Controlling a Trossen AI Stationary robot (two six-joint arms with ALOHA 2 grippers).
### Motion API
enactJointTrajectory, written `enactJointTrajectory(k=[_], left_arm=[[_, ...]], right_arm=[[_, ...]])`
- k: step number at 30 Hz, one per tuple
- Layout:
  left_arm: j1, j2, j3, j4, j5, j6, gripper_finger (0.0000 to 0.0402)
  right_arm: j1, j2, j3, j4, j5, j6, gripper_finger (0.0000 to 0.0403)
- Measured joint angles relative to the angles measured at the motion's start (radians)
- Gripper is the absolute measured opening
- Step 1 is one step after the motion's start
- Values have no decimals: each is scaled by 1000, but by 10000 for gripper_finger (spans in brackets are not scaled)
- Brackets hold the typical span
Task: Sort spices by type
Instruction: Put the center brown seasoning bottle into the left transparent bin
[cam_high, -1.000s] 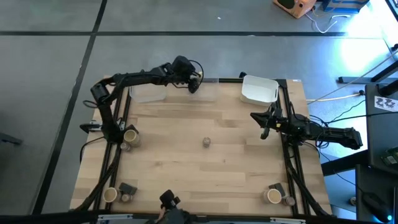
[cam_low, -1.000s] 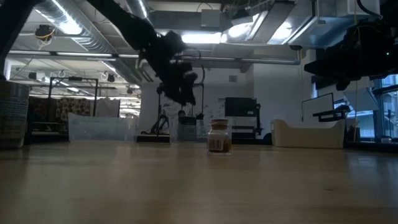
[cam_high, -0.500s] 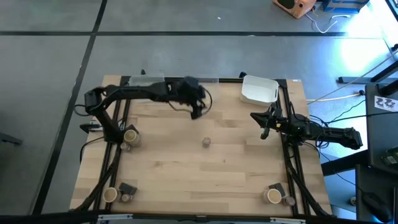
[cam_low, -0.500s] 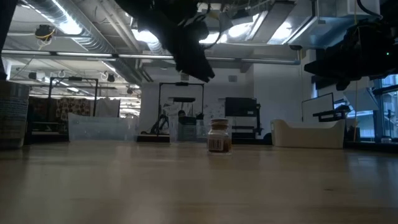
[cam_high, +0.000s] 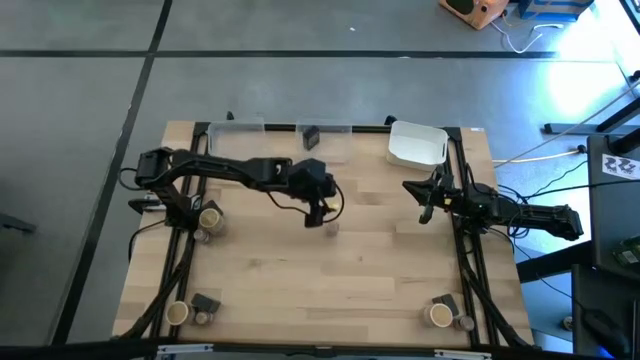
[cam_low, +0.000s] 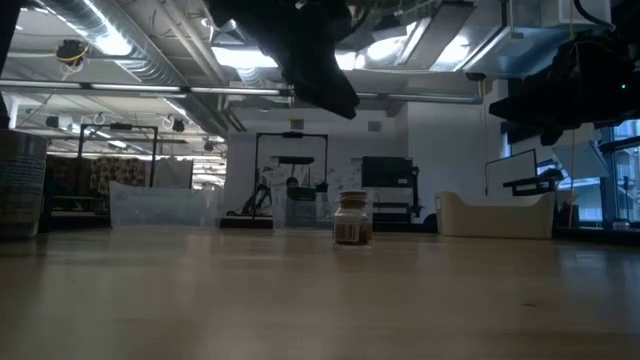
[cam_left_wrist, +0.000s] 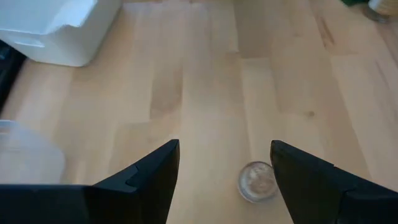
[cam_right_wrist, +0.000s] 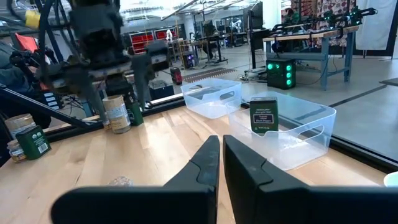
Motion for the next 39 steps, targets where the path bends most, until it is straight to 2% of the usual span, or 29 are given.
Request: enactJointTrajectory(k=[5, 16, 24, 39], left_arm=[[-32, 27, -53, 55, 0, -2, 241], [-49, 67, -199, 290, 0, -25, 241], [-55, 155, -202, 360, 56, -48, 241], [-62, 223, -200, 375, 57, -59, 241]], right_arm=[[0, 0, 0, 1, 0, 0, 23], [0, 0, 0, 3, -1, 0, 23], [0, 1, 0, 0, -6, 0, 23], [0, 1, 0, 0, -7, 0, 23]])
